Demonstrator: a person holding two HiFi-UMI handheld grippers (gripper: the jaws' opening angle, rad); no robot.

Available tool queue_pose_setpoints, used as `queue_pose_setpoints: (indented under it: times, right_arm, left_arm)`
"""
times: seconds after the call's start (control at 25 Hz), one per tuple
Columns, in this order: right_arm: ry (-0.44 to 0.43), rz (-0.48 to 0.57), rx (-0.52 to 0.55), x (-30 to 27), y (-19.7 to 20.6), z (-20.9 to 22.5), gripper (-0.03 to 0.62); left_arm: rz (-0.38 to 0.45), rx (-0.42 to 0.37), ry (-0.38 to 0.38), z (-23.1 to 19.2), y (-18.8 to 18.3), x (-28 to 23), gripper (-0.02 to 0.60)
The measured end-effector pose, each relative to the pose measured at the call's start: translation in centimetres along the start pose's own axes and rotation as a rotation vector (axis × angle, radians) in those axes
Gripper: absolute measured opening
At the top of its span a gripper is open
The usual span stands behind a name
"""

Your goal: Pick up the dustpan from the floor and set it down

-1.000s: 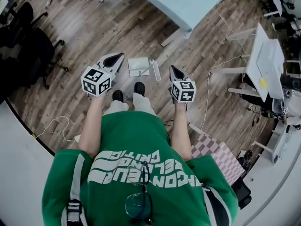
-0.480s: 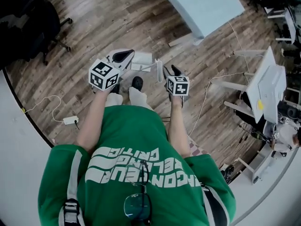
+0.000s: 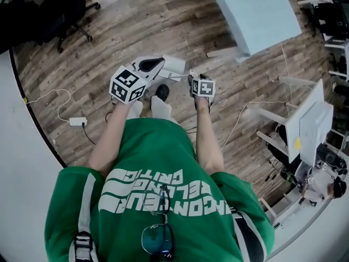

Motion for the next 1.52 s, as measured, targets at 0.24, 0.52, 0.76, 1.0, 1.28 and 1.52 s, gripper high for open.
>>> queue_pose_setpoints:
  times: [0.24, 0.52, 0.76, 1.0, 1.28, 1.52]
  right_arm:
    - [0.009, -0.154, 0.019, -4.3, -0.7, 0.2, 0.232]
    - [-0.020, -0.278, 0.033, -7.3, -0.8, 0.3, 0.229]
    - [-0.074, -0.307, -0.012, -7.8, -1.0, 0.4, 0.230]
    - [-0.152, -0.317, -0.028, -7.7, -0.8, 0.5, 0.250]
    - [-0.123, -0.306, -0.039, -7.4, 0.3, 1.3, 0.247]
    - [-0.040, -0.306, -0.073, -7.2, 0.3, 2.1, 0.196]
  left_arm:
    - [-0.007, 0.046, -0.072, -0.6, 1.6, 1.3, 0.003]
    - [-0.001, 0.077, -0.136, -0.9, 2.2, 2.9, 0.003]
    - [0.001, 0.096, -0.161, -0.8, 3.1, 3.4, 0.003]
    - [0.005, 0.101, -0.162, -1.0, 3.0, 3.4, 0.003]
    - [0.001, 0.091, -0.155, -1.1, 2.9, 3.1, 0.003]
    - [-0.002, 0.082, -0.153, -1.2, 2.7, 3.2, 0.003]
Point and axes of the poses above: the fingertips, and each gripper's own axes: x backward along the fingers, z to its right, y out of its underside, the point moved 10 cm from there along x, backward along the fingers, and after that the axes turned 5 degrees about -x, right-handed, at the moved point
